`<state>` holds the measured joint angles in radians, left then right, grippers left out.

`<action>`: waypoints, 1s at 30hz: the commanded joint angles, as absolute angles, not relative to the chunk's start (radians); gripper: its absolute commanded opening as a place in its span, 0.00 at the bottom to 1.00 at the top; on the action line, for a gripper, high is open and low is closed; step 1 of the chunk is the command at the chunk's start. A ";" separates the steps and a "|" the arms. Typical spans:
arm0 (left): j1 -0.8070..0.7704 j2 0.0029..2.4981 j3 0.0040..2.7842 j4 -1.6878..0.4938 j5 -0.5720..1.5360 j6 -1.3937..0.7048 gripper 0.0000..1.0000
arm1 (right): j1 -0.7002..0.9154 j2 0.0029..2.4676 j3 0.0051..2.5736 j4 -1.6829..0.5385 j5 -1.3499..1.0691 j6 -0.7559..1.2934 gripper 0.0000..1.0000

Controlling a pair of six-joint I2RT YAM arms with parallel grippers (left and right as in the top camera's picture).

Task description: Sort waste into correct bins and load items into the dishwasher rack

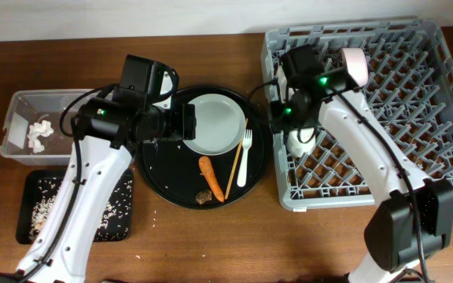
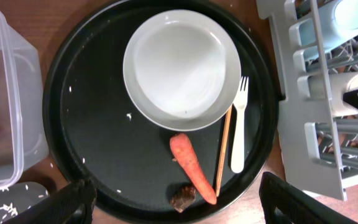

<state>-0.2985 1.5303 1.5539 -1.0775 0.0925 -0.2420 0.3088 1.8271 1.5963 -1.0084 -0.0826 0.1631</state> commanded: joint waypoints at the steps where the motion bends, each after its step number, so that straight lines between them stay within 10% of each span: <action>1: -0.296 1.524 1.551 -1.079 0.085 -0.234 0.84 | 0.314 1.840 1.501 -0.847 -0.031 0.173 0.52; 17: -0.296 1.524 1.551 -1.093 0.085 -0.233 0.83 | 0.315 1.879 1.390 -0.656 -0.014 0.227 0.36; 20: -0.296 1.524 1.551 -1.092 0.085 -0.234 0.83 | 0.315 1.879 1.390 -0.662 -0.014 0.227 0.10; 30: -0.296 1.524 1.551 -1.093 0.085 -0.233 0.83 | 0.382 1.879 1.390 -0.694 -0.027 0.481 0.04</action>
<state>-0.2989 1.5303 1.5539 -1.0927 0.0921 -0.2420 0.3222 1.8732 1.4006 -0.6788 0.0193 0.3302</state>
